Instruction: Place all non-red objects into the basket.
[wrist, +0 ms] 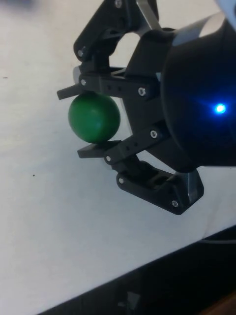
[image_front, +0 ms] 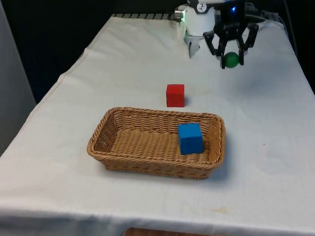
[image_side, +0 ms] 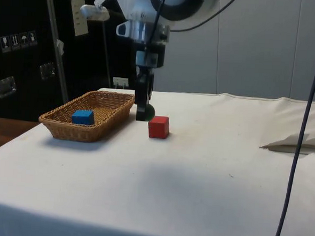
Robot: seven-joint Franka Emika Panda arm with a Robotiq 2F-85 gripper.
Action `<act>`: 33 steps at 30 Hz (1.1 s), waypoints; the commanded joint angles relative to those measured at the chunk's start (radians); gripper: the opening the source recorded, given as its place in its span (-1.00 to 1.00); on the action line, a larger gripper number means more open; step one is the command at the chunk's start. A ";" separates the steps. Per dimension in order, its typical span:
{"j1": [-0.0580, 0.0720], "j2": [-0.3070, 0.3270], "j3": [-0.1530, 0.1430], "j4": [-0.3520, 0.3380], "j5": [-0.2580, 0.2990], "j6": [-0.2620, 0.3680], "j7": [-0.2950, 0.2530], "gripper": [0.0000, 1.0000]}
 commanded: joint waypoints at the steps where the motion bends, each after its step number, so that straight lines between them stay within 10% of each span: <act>1: -0.001 -0.005 -0.011 0.017 -0.025 -0.029 0.015 -1.00; 33: -0.026 0.051 -0.099 0.347 -0.015 -0.343 -0.043 -1.00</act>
